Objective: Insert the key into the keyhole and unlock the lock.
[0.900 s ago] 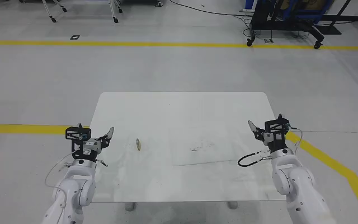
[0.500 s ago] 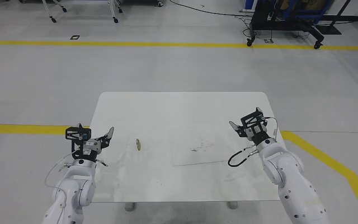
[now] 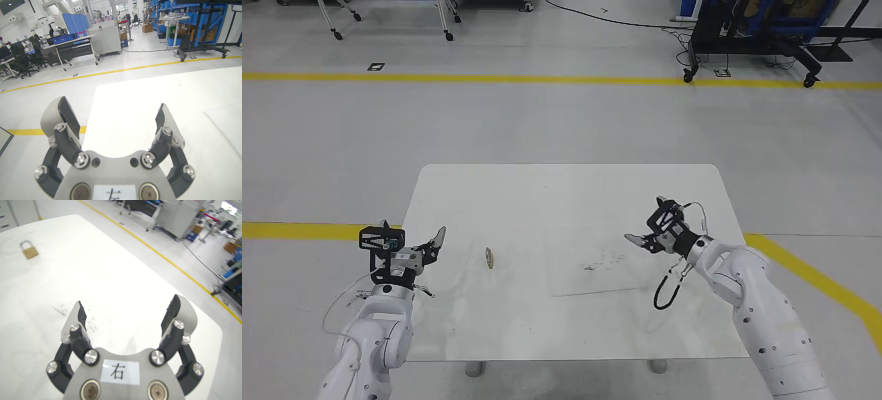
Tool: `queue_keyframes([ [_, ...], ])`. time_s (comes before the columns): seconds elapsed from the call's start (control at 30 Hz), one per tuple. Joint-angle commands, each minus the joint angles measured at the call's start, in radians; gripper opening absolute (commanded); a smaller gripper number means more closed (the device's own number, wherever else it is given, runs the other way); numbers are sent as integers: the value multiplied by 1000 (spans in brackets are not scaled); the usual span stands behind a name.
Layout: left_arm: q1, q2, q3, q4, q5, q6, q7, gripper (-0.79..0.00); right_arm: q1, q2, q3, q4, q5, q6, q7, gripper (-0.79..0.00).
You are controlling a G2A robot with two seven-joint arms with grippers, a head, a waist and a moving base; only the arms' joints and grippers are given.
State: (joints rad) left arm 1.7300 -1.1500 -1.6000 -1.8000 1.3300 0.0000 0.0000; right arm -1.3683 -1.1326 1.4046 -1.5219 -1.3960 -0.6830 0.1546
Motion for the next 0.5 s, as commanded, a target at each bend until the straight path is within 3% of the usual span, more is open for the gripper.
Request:
queue_keyframes([
  [0.0,0,0,0,0,0,0,0,0,27,2,-11,39,-10,-71,-22,0],
  [0.2,0,0,0,0,0,0,0,0,8,18,4,65,-45,-212,-185,0],
  [0.47,0,0,0,0,0,0,0,0,8,18,4,65,-45,-212,-185,0],
])
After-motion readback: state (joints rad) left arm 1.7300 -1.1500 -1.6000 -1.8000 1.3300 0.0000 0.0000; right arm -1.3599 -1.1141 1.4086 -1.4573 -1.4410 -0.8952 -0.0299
